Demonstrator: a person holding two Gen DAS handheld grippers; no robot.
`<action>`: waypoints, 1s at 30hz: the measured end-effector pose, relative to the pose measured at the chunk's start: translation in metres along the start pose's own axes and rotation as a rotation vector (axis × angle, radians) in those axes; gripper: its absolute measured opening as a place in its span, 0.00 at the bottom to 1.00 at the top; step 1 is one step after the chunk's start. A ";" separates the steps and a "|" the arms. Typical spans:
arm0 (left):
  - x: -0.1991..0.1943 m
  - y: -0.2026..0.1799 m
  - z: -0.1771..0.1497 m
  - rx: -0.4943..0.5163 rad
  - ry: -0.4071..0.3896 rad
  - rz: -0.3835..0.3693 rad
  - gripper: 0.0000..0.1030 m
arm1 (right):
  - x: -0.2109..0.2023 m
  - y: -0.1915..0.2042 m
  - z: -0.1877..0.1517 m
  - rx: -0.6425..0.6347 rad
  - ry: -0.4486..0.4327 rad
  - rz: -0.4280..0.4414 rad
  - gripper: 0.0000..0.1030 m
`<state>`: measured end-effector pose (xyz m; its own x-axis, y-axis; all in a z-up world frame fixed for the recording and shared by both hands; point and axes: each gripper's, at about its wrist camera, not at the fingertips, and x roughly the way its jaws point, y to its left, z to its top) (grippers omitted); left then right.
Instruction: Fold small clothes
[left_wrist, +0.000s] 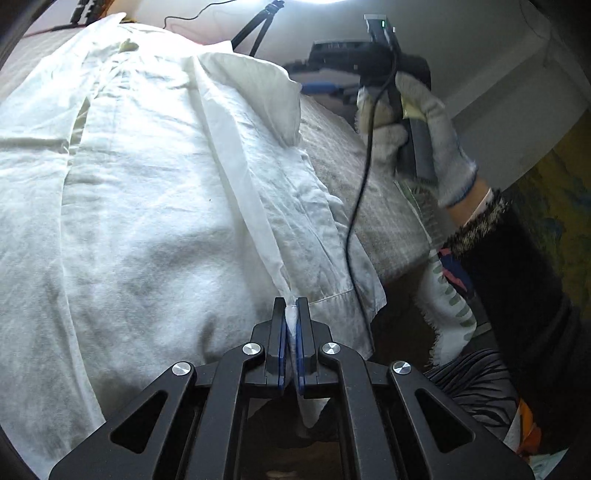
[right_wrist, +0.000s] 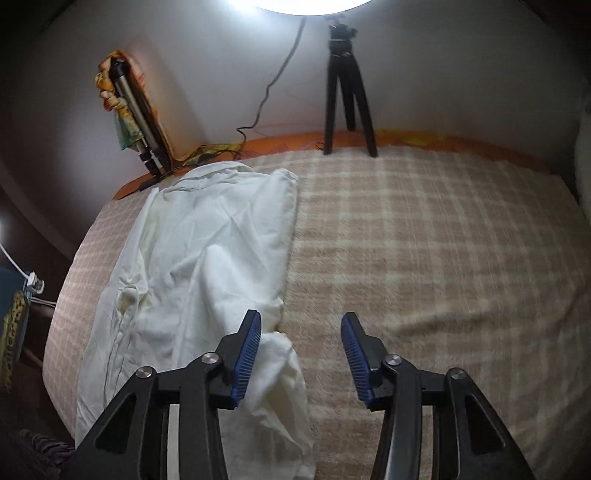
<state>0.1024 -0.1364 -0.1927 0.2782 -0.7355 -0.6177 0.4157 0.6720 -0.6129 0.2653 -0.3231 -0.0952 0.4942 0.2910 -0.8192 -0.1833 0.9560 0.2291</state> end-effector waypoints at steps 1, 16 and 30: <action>0.000 -0.001 0.000 0.004 0.000 0.002 0.02 | 0.002 -0.009 -0.004 0.038 0.003 0.035 0.49; 0.007 -0.003 0.004 0.006 0.010 -0.008 0.02 | 0.016 0.000 -0.020 0.169 0.113 0.307 0.08; 0.008 -0.007 0.005 -0.011 0.027 0.012 0.05 | 0.019 -0.026 -0.009 0.091 0.025 0.055 0.16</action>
<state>0.1067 -0.1474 -0.1912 0.2598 -0.7247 -0.6383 0.4027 0.6820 -0.6104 0.2713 -0.3429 -0.1214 0.4640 0.3431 -0.8167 -0.1314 0.9384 0.3196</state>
